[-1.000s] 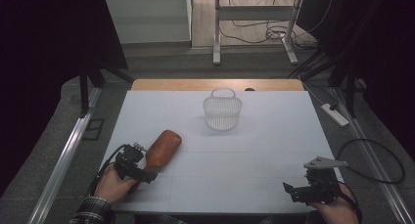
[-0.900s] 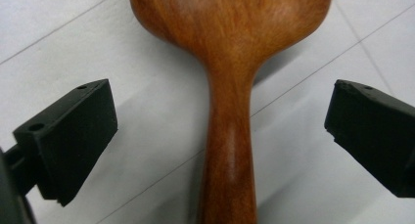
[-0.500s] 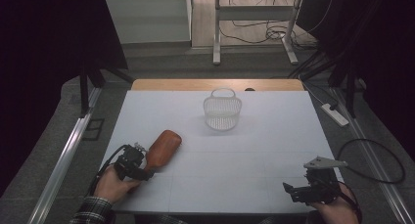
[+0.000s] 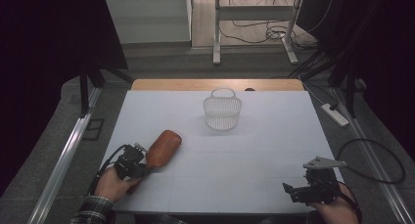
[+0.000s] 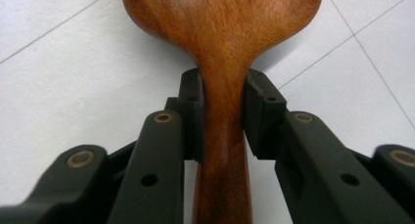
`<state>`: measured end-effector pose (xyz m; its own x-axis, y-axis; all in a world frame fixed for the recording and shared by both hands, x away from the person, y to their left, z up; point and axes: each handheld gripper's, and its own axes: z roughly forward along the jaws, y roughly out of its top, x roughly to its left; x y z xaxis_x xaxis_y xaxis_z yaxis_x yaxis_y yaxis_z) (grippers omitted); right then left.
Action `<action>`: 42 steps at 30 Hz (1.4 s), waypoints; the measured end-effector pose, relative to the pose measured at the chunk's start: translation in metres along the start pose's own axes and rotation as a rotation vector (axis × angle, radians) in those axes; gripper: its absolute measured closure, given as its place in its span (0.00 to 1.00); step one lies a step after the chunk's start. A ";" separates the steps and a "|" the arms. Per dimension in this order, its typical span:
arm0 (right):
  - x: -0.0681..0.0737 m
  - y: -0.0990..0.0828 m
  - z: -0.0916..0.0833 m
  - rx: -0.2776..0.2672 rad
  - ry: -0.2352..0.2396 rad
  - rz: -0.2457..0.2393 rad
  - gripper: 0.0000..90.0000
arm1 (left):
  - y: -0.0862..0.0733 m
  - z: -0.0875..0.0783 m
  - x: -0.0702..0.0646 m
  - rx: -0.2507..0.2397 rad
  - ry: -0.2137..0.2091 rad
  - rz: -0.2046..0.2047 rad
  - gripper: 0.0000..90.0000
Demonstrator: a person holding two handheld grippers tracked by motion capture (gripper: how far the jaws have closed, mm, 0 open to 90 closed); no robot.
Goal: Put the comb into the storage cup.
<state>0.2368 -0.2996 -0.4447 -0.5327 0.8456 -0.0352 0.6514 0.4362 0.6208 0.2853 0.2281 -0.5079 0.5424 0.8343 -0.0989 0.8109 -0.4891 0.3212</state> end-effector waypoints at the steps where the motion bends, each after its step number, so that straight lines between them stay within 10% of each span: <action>1: 0.000 0.000 0.000 0.000 0.000 0.000 0.02 | 0.000 0.000 0.000 -0.002 0.001 0.003 0.80; 22: 0.000 0.000 0.000 -0.001 0.004 -0.002 0.02 | -0.002 -0.007 0.001 -0.047 0.006 0.016 0.81; 42: 0.000 0.000 -0.002 -0.015 0.004 0.001 0.02 | -0.006 -0.025 0.002 -0.206 -0.041 -0.011 0.81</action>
<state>0.2359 -0.3006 -0.4438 -0.5343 0.8447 -0.0317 0.6434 0.4308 0.6328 0.2759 0.2394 -0.4863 0.5455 0.8263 -0.1402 0.7572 -0.4143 0.5050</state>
